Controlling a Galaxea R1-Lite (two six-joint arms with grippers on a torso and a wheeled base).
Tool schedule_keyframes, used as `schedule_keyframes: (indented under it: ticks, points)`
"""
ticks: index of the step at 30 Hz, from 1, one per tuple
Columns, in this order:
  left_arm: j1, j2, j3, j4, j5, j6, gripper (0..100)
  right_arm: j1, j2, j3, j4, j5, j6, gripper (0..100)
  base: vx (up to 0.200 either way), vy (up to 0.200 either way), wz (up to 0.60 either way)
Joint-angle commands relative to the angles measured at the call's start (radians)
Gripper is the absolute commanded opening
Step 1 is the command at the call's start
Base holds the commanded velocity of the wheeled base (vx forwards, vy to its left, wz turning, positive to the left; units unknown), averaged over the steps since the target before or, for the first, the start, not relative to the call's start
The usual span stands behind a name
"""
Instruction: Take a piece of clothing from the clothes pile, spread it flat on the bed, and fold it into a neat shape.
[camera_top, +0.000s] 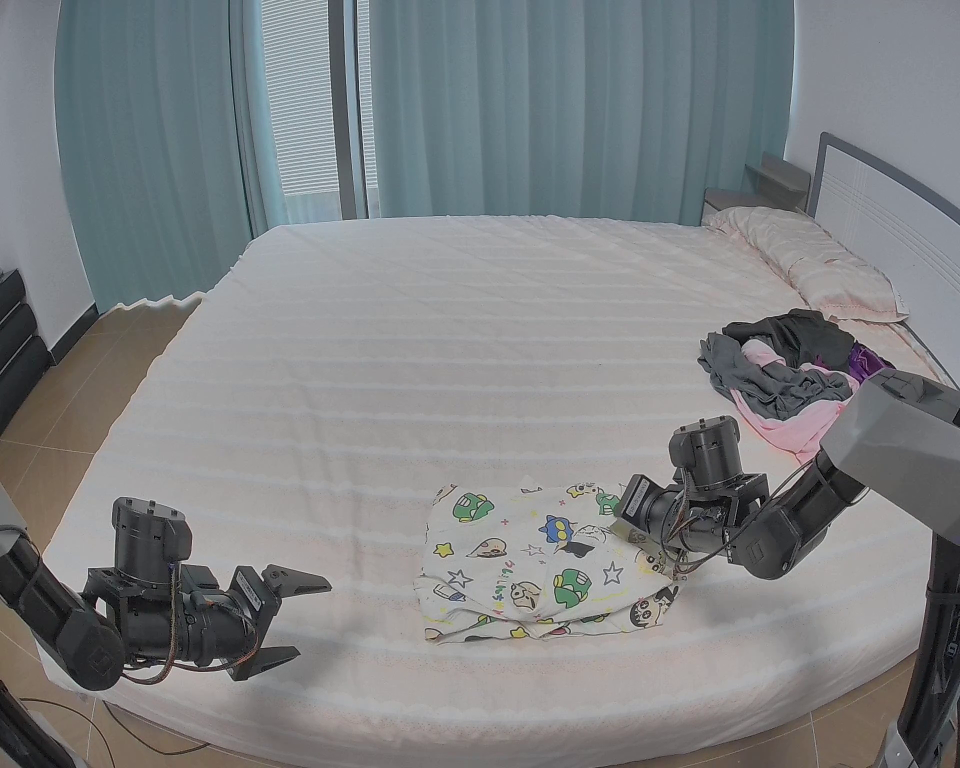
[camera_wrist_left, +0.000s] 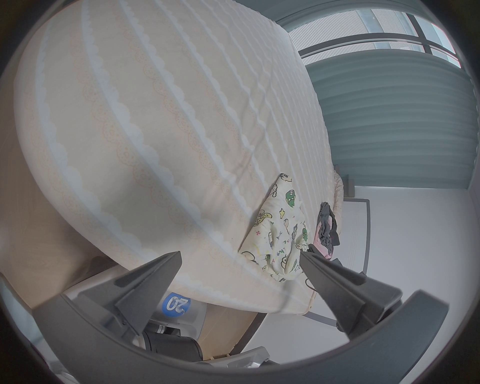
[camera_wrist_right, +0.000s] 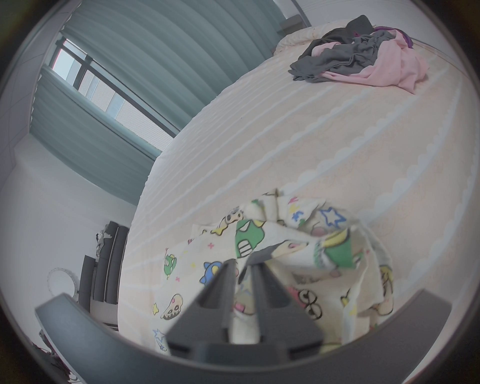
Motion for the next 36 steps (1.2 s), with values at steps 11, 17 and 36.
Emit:
schedule_keyframes:
  ticks: [11,17,36]
  points:
    - [0.000,0.010,0.000,0.000,0.000,-0.001,100,-0.148,0.056,-0.093,0.006,0.006,0.008,0,0.000,0.000,0.00]
    - [0.000,0.020,0.000,0.000,0.002,-0.001,100,-0.179,0.107,-0.125,-0.002,0.014,0.011,0,0.000,0.000,0.00]
    - [-0.003,0.025,0.000,-0.002,0.000,0.001,100,-0.150,-0.086,-0.030,-0.065,0.019,0.012,100,0.000,0.000,0.00]
